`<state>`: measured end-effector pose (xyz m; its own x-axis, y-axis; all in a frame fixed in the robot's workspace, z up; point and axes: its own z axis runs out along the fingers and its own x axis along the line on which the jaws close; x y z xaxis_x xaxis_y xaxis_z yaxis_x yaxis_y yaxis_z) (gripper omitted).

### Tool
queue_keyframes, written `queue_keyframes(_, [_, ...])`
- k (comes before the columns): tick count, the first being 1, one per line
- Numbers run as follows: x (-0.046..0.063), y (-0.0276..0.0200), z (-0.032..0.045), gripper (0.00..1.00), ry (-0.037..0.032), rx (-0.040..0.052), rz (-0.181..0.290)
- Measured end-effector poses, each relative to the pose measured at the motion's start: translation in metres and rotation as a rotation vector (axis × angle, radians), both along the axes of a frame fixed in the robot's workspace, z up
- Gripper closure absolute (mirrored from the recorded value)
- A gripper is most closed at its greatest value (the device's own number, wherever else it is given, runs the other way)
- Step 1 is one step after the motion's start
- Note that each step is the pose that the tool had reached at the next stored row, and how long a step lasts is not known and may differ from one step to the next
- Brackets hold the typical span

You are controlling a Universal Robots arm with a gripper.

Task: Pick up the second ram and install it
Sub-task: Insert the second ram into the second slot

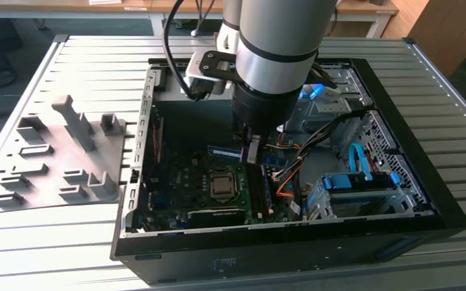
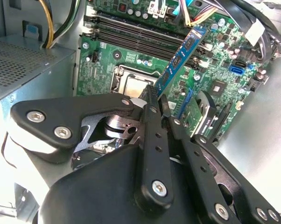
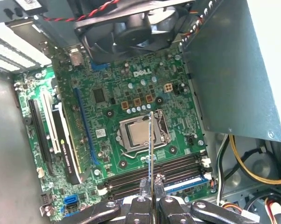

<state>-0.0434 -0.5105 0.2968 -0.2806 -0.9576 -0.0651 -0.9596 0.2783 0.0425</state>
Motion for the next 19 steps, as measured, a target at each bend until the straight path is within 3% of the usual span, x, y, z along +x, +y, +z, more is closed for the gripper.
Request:
queue_keyframes(9, [0.0000,0.0000,-0.0002,0.86,0.0000,0.0001,-0.092])
queue_keyframes(19, [0.0000,0.0000,-0.0004,0.86,-0.0001,-0.0012,-0.163])
